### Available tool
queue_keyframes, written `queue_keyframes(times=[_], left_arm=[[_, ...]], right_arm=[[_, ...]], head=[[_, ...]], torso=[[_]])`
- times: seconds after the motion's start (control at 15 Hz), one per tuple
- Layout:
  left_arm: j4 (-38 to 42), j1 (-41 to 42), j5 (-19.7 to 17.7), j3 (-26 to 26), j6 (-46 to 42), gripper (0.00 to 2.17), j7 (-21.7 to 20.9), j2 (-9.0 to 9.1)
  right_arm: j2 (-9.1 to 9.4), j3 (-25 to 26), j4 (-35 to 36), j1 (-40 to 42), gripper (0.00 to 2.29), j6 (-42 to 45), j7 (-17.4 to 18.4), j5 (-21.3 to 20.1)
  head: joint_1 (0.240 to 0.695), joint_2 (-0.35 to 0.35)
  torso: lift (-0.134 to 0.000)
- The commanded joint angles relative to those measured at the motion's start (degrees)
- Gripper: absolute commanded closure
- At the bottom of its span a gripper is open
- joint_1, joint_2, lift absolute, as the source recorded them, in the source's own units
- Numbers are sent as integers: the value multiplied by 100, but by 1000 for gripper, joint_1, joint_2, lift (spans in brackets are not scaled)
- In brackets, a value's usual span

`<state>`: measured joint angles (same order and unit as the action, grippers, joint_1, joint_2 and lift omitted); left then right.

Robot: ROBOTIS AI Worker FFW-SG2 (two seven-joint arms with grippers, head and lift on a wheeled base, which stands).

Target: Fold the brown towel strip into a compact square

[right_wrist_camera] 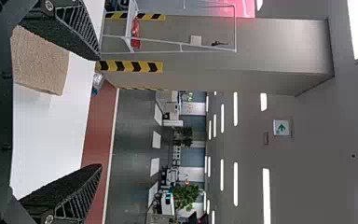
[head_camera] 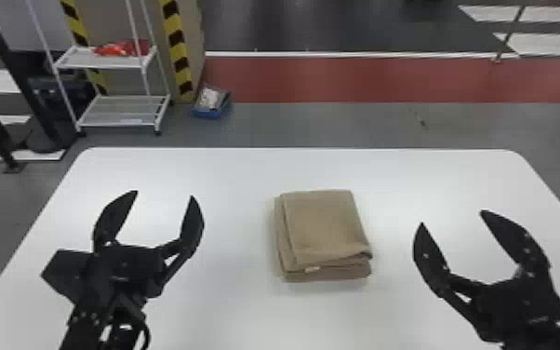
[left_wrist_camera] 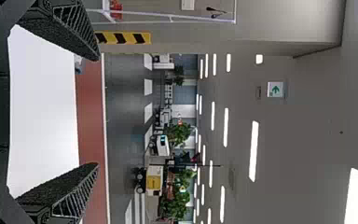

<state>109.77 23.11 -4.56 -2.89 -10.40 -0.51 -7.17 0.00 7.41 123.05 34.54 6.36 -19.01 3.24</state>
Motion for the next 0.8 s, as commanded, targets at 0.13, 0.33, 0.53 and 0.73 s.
queue_keyframes(times=[0.13,0.33,0.53,0.73], left_arm=[[9,19,34,16,0,83,113,5],[79,36,25,-1,17,83,121,14],[132,80,17,16,17,83,121,14],[141,98,-18,69,17,80,121,14]], right_arm=[[5,-126,35,53,70,-52,661,19],[5,-275,35,71,70,18,802,36],[5,-310,35,71,70,71,881,27],[5,-302,35,71,70,123,907,27]], head=[[695,-22],[695,-28],[695,-17],[695,-13]], torso=[[-115],[-115],[-115],[-115]])
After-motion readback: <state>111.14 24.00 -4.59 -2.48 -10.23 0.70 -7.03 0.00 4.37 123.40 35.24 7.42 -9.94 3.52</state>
